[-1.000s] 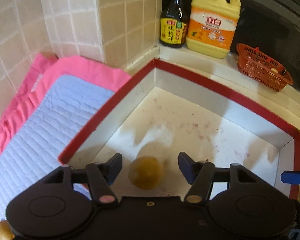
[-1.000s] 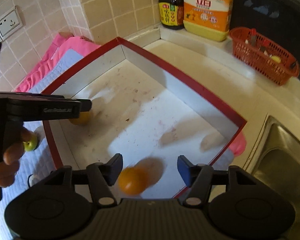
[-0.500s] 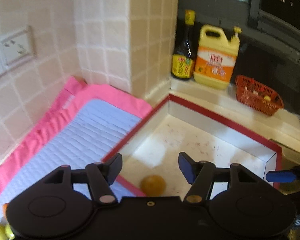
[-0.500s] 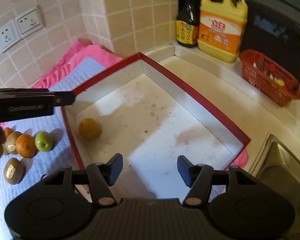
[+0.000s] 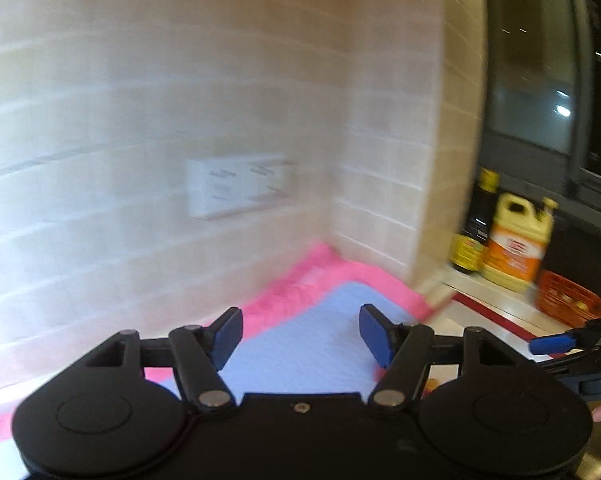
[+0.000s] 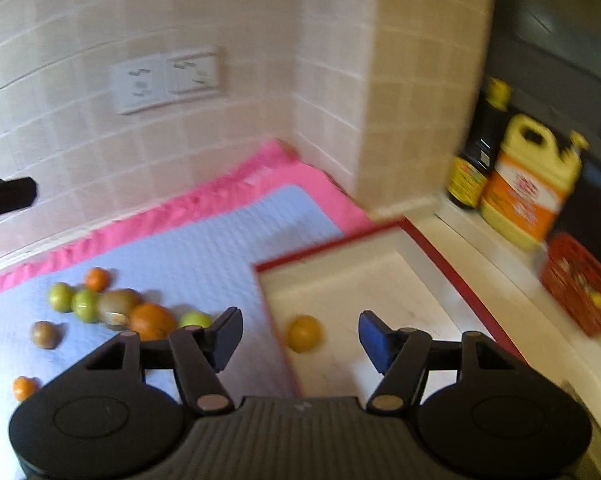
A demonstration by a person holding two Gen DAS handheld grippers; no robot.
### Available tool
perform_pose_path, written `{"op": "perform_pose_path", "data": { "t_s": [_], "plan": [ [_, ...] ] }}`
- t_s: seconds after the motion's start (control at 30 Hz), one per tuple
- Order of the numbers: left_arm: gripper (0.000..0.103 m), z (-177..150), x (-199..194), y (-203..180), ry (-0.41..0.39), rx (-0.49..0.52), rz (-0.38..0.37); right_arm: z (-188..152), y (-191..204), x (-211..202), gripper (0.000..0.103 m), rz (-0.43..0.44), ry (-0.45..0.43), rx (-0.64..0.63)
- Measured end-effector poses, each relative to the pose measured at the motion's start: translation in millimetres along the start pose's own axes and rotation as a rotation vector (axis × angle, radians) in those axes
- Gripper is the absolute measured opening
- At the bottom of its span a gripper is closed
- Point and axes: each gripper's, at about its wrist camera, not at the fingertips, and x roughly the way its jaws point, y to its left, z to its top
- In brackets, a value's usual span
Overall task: Organize fruits
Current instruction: 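Move both open grippers back over the fruit on the mat, then grasp a mandarin with the left gripper while the right gripper grasps a large navel orange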
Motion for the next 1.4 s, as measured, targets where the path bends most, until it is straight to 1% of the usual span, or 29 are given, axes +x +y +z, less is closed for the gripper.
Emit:
{"op": "perform_pose_path", "data": {
  "t_s": [0.1, 0.27, 0.33, 0.47, 0.5, 0.63, 0.73, 0.8, 0.9, 1.0, 1.1, 1.23, 1.4],
  "plan": [
    [0.078, -7, -29, 28, -0.022, -0.018, 0.108, 2, 29, -5, 0.067, 0.047, -0.026, -0.044],
    [0.078, -31, -70, 74, -0.005, -0.079, 0.248, 1, 64, -13, 0.070, 0.186, -0.090, -0.046],
    [0.078, -43, -82, 89, 0.009, -0.113, 0.286, 0, 77, -14, 0.070, 0.210, -0.098, -0.056],
    [0.078, -81, -100, 110, 0.074, -0.161, 0.317, 4, 98, -7, 0.070, 0.228, -0.121, -0.107],
    [0.078, -92, -101, 113, 0.100, -0.169, 0.319, 4, 104, -5, 0.070, 0.231, -0.135, -0.132],
    [0.078, -124, -89, 118, 0.205, -0.168, 0.315, 15, 126, 18, 0.070, 0.269, -0.131, -0.263],
    [0.078, -145, -83, 120, 0.246, -0.174, 0.296, 20, 135, 38, 0.070, 0.285, -0.107, -0.317],
    [0.078, -154, -73, 123, 0.271, -0.192, 0.269, 20, 140, 54, 0.071, 0.288, -0.082, -0.340],
    [0.078, -163, -54, 120, 0.309, -0.195, 0.232, 15, 146, 84, 0.071, 0.300, -0.012, -0.353],
    [0.078, -170, -31, 115, 0.349, -0.181, 0.195, 8, 150, 119, 0.071, 0.320, 0.108, -0.368],
    [0.078, -175, -11, 113, 0.382, -0.174, 0.165, -2, 155, 146, 0.070, 0.330, 0.185, -0.401],
    [0.078, -179, 10, 109, 0.418, -0.152, 0.126, -10, 162, 166, 0.070, 0.327, 0.231, -0.444],
    [0.078, -183, 27, 104, 0.452, -0.123, 0.113, -12, 163, 186, 0.070, 0.321, 0.285, -0.447]
  ]
}}
